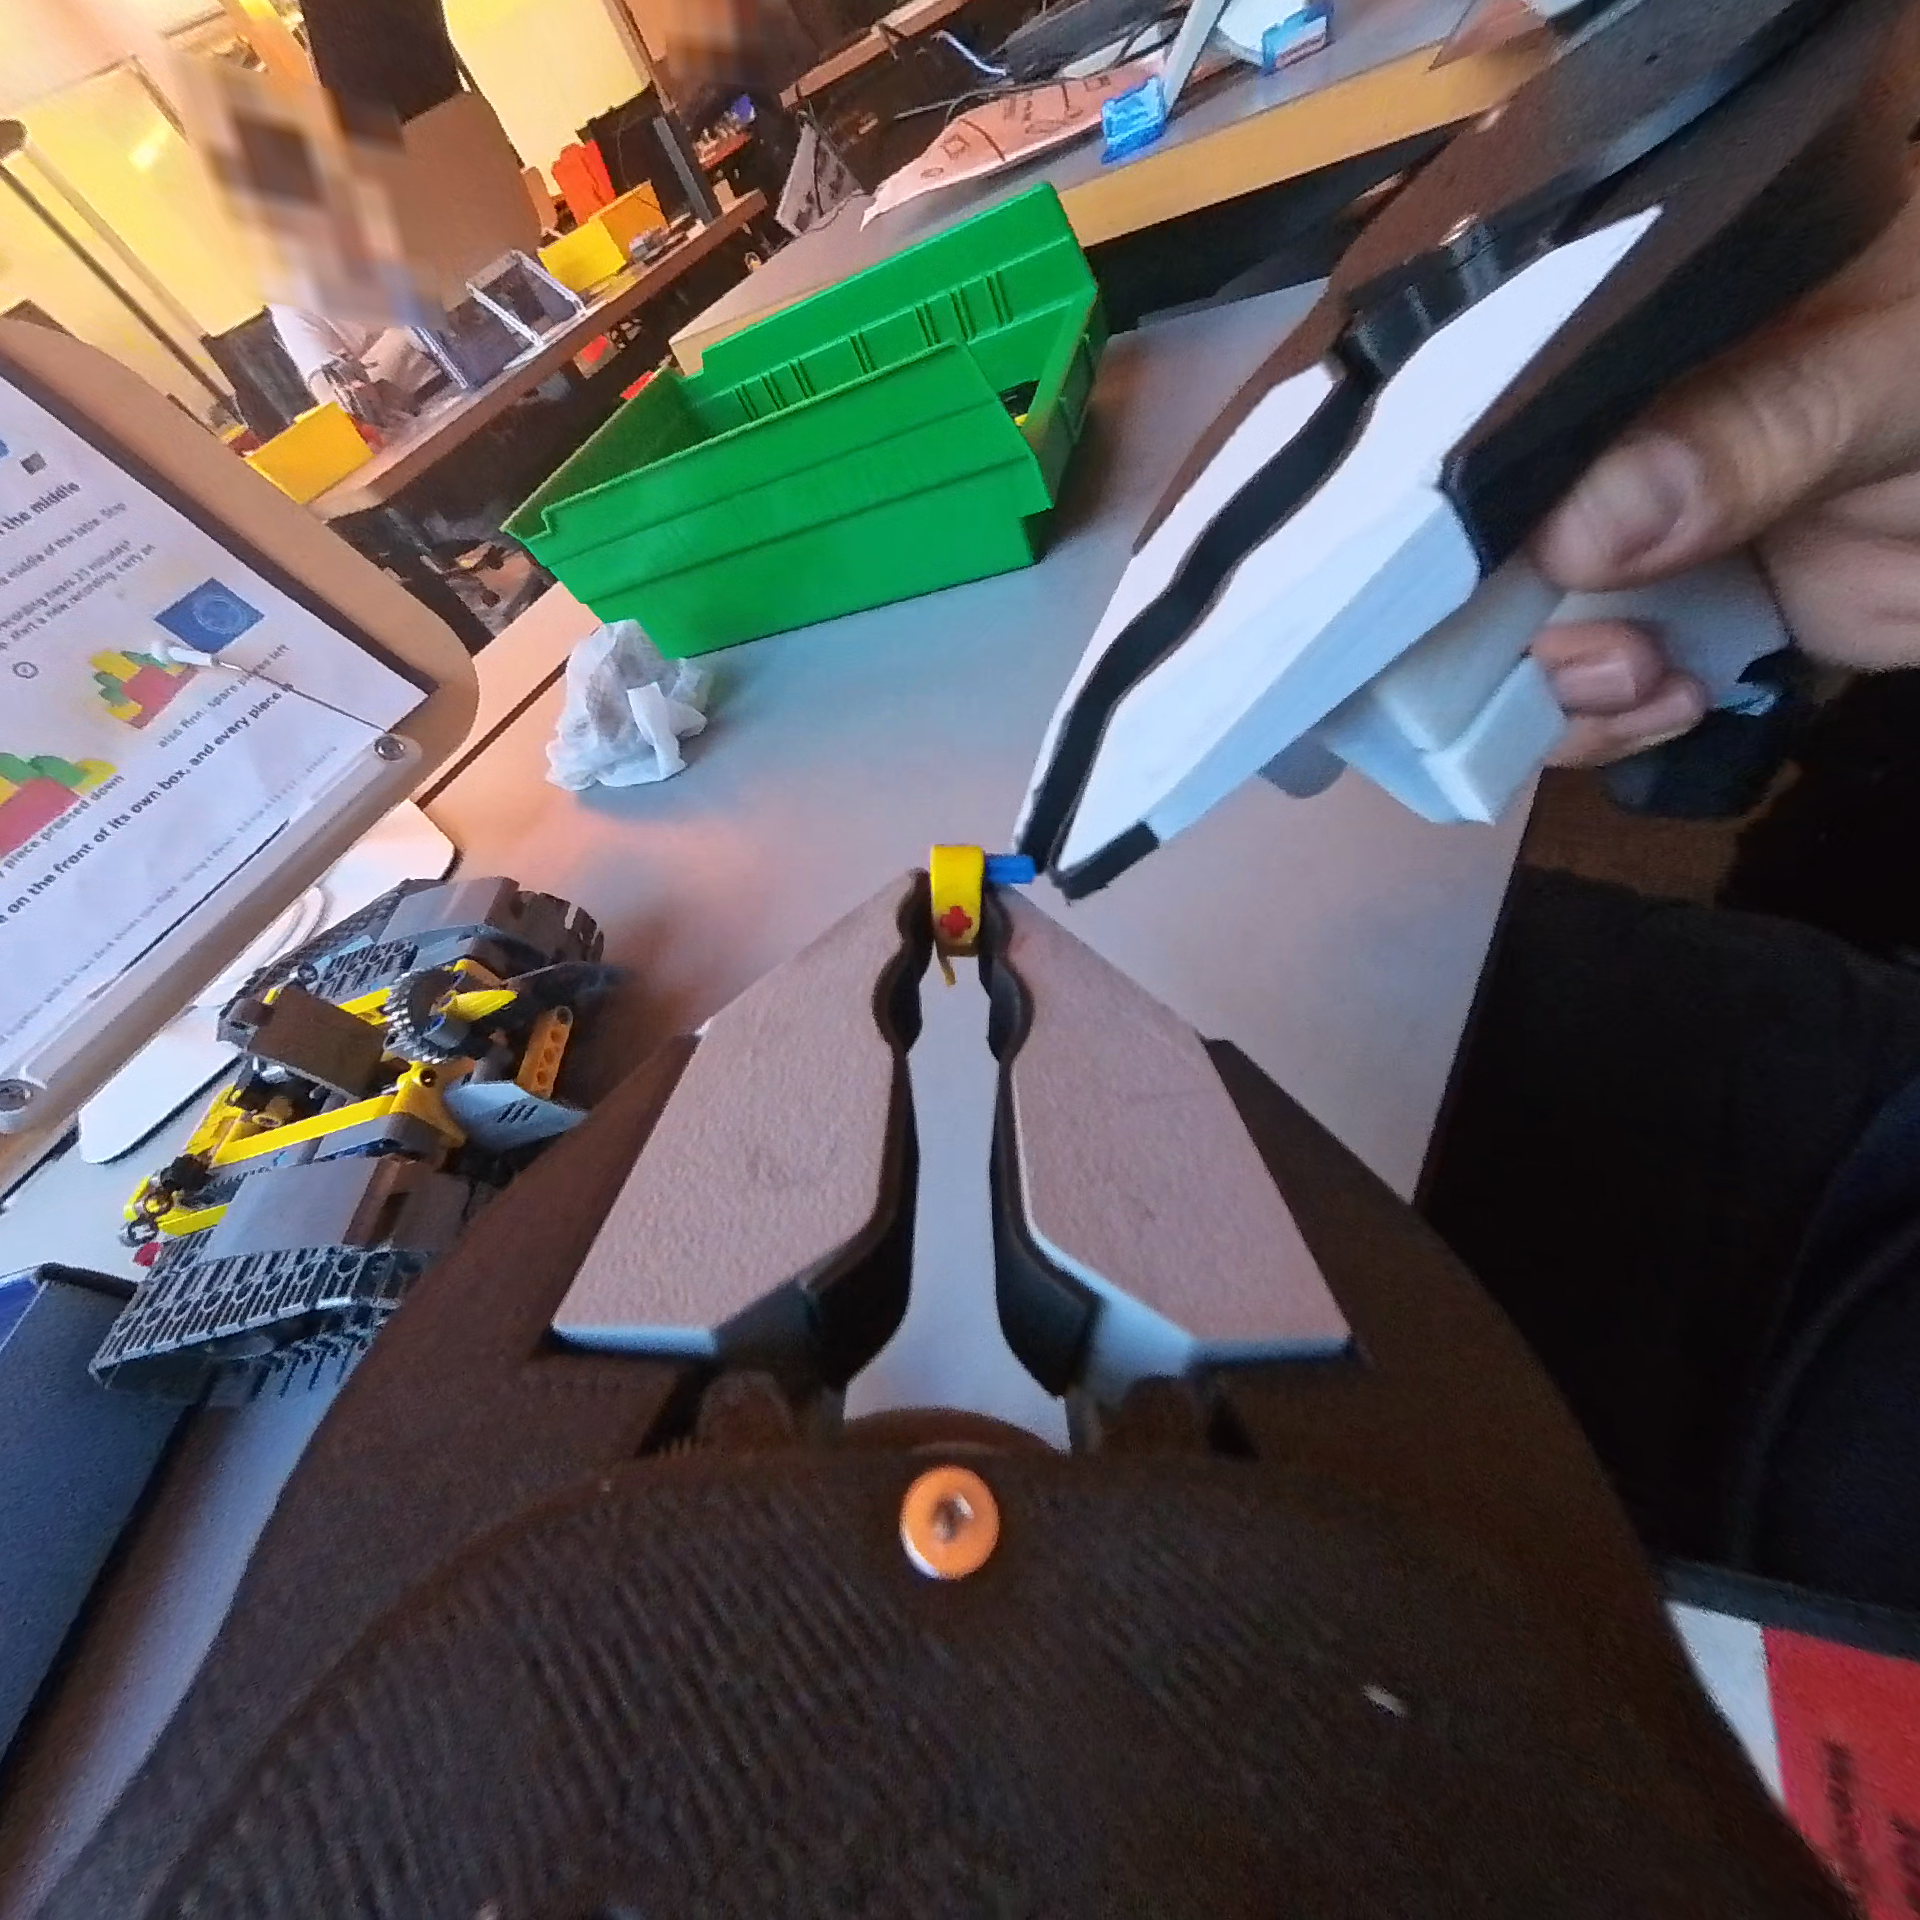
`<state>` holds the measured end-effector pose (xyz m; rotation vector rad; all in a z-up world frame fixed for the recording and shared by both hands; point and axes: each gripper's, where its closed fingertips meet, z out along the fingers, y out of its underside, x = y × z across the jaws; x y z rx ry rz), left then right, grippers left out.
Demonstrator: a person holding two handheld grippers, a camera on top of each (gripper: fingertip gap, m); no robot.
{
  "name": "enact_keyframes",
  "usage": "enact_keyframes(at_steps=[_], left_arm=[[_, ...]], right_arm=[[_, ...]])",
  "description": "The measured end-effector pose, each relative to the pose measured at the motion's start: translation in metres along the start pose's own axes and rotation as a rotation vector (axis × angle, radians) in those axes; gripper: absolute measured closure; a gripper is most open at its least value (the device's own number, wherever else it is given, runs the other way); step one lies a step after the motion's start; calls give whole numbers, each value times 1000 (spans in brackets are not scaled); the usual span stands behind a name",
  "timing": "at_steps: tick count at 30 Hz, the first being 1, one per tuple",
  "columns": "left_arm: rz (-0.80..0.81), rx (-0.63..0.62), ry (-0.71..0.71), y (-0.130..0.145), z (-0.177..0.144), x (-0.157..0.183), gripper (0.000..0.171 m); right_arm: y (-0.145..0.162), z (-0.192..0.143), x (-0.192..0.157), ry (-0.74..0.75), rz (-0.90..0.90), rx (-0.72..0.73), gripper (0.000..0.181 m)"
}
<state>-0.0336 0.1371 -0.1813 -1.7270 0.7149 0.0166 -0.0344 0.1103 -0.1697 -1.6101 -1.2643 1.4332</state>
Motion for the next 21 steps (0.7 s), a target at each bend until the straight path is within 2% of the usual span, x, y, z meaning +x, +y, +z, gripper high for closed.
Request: enact_keyframes(at_steps=[4,7,10,11,15,21], left_arm=[[45,13,-6,1,3,2,167],[319,25,-108,0,0,-2,166],[649,67,-275,-10,-8,-6,166],[703,76,-308,-12,-11,-6,166],[645,153,-303,-21,-20,-3,166],[628,206,-290,-29,-31,-3,166]], right_arm=[[3,2,3,-6,2,-3,170],[3,4,-2,-41,-19,14,174],[1,4,-8,-61,-104,58,179],[0,3,-10,-62,-144,68,179],[-4,1,-21,-81,-253,126,180],[-10,-2,-34,-151,-235,173,180]])
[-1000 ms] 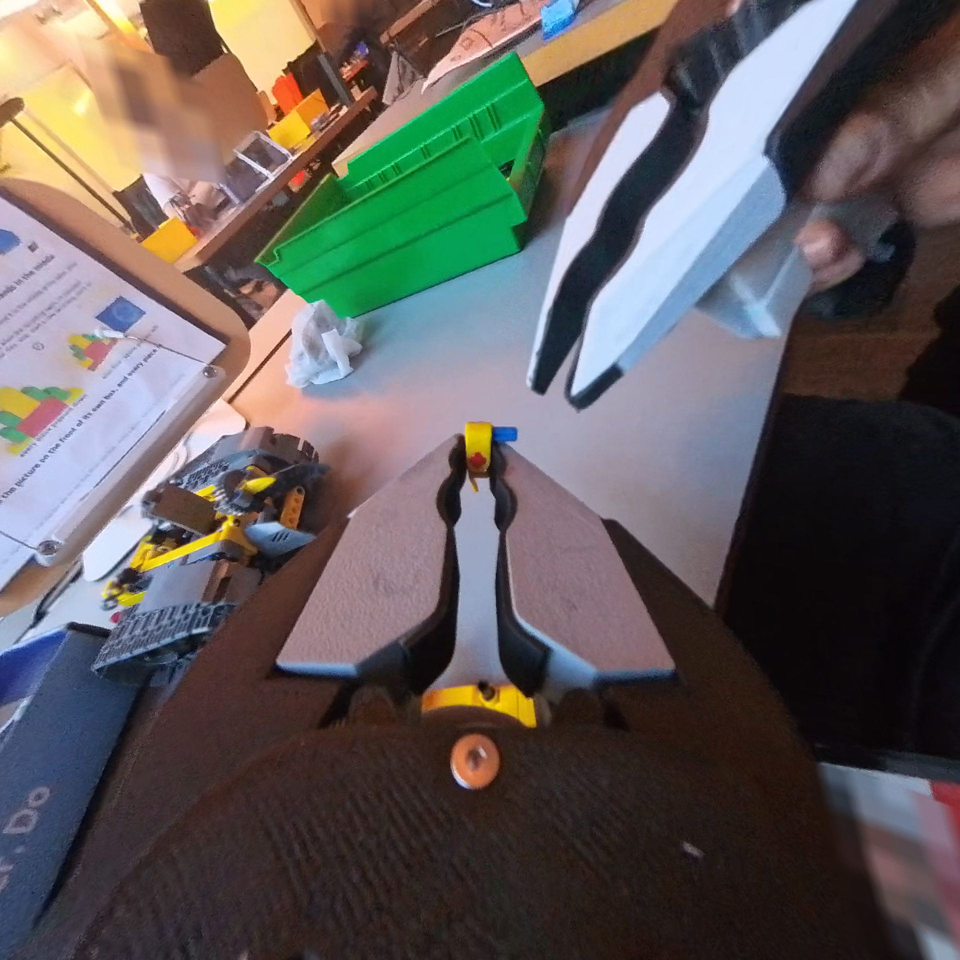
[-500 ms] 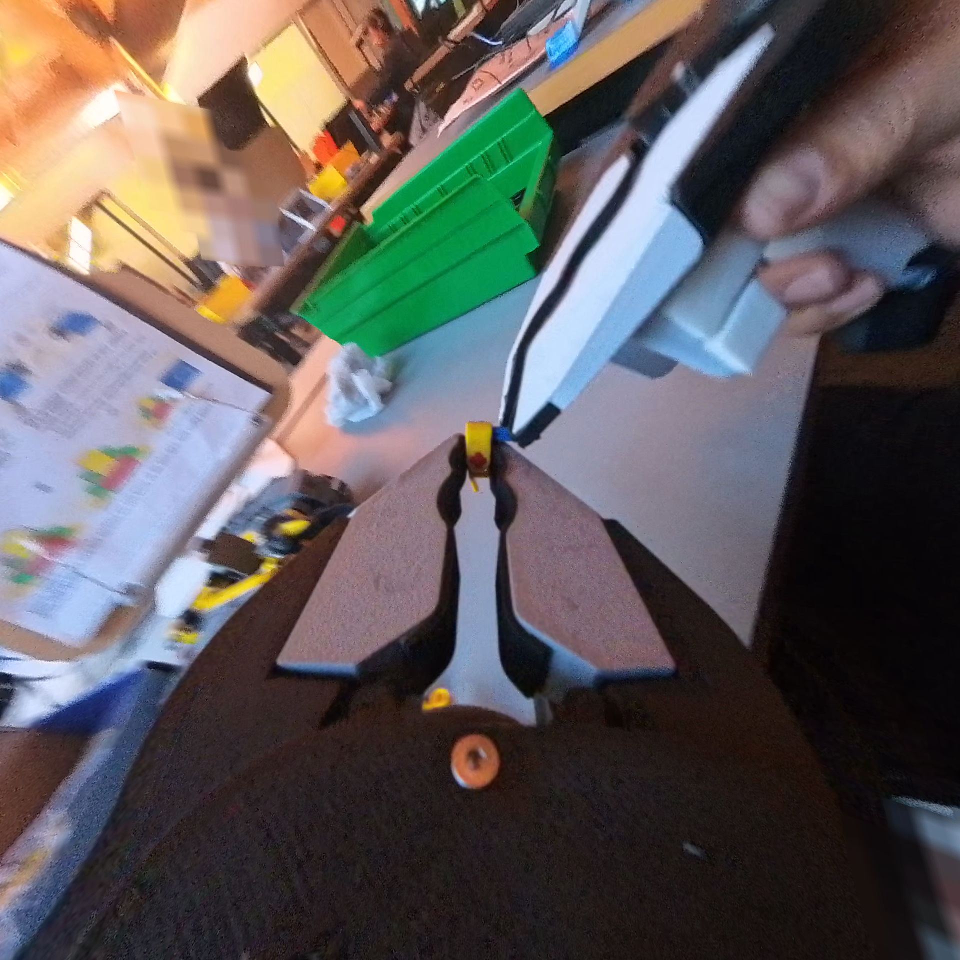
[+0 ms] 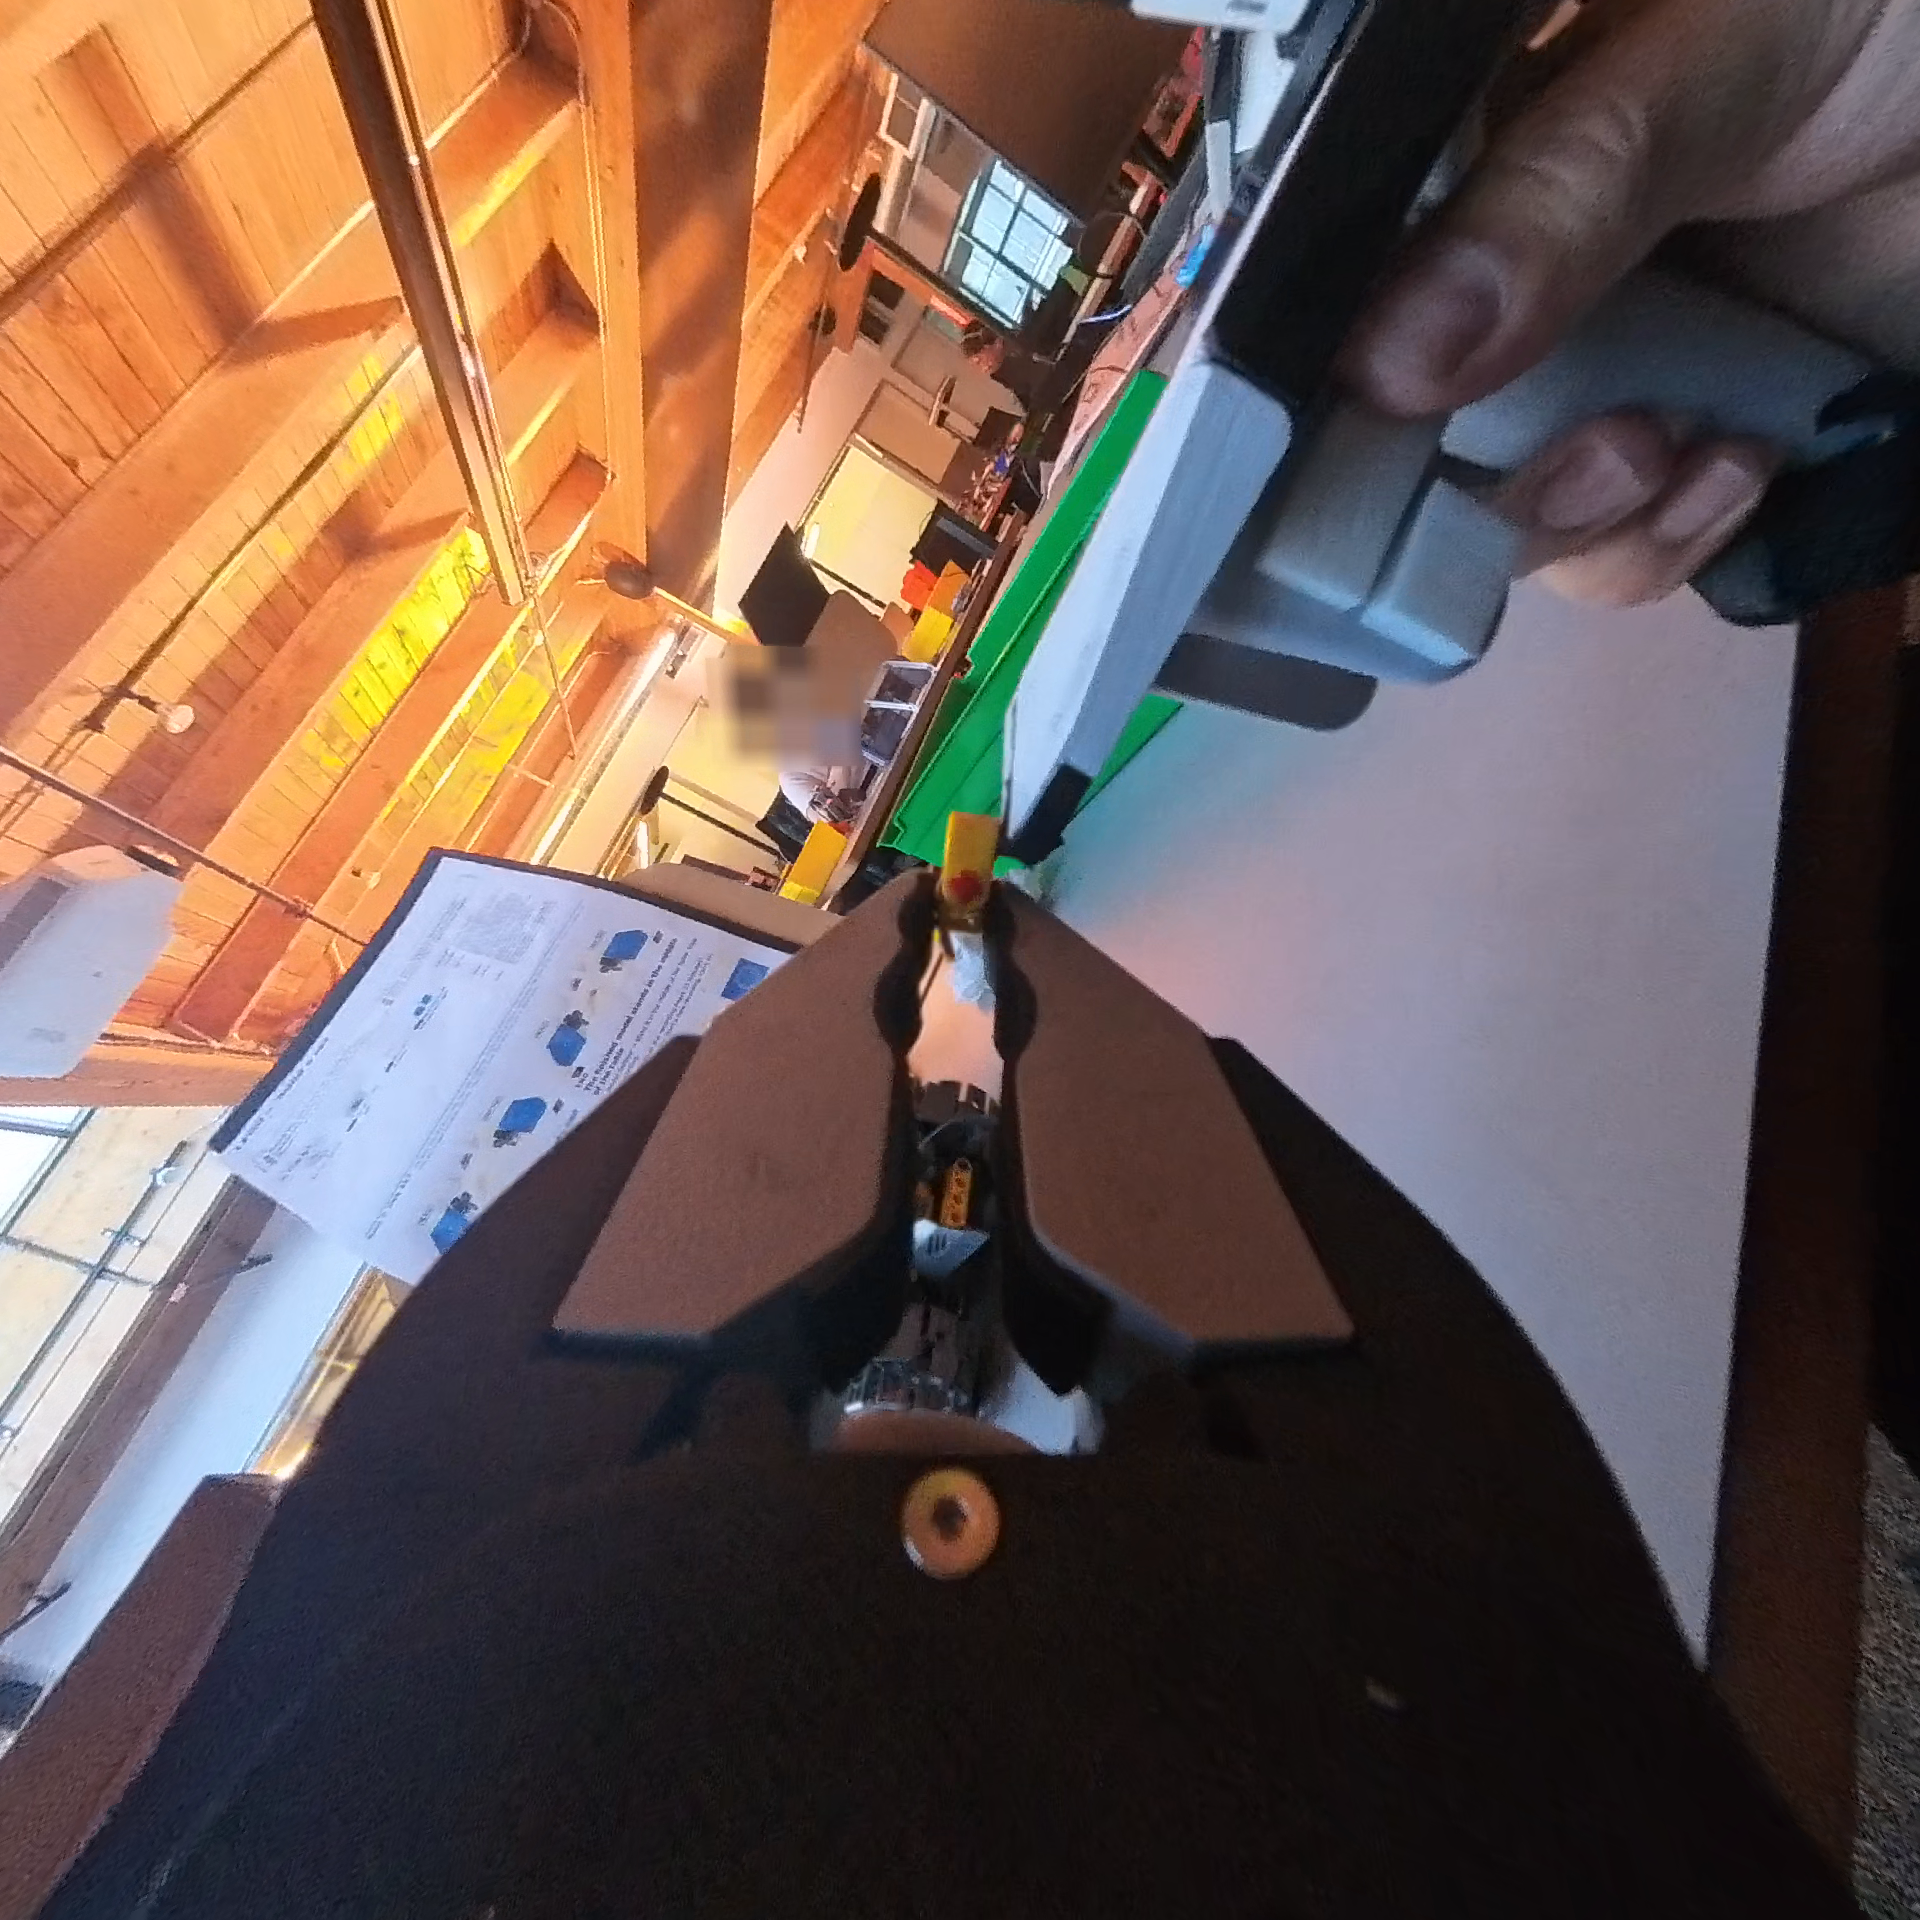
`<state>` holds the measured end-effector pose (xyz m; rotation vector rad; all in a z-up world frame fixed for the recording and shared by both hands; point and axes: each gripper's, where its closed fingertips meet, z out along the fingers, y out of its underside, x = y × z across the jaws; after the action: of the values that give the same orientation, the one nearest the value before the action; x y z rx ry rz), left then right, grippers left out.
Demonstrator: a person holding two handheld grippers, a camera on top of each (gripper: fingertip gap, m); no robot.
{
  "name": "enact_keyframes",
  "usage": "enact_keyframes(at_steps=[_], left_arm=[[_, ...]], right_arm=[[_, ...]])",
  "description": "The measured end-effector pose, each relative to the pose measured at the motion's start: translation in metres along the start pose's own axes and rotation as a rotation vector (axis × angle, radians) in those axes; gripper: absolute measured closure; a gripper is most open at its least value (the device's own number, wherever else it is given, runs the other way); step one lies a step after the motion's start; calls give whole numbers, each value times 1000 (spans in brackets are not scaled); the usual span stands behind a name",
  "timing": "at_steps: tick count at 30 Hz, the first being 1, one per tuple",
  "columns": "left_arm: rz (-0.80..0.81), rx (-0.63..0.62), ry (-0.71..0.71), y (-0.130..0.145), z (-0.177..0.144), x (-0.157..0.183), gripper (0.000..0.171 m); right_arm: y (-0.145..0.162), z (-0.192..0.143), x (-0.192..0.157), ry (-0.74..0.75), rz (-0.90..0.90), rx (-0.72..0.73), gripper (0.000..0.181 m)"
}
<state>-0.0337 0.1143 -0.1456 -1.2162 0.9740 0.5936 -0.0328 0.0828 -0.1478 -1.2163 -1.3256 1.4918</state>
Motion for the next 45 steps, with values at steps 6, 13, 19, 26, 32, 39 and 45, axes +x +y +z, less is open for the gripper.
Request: enact_keyframes(at_steps=[6,13,19,26,32,39,45], left_arm=[[50,-18,95,2,-2,11,167],[96,-26,310,13,-5,46,167],[111,-72,477,32,-9,82,167],[127,-80,570,41,-15,108,166],[70,-70,571,44,-14,109,166],[53,-74,577,44,-14,110,166],[45,-77,578,44,-13,110,166]], right_arm=[[8,-4,-2,0,-79,-84,179],[31,-20,0,34,-631,-486,171],[58,-18,1,-25,-739,-631,173],[87,-16,3,-70,-796,-733,181],[97,-17,7,-76,-788,-755,177],[101,-13,10,-55,-820,-746,178],[100,-14,10,-36,-898,-750,178]])
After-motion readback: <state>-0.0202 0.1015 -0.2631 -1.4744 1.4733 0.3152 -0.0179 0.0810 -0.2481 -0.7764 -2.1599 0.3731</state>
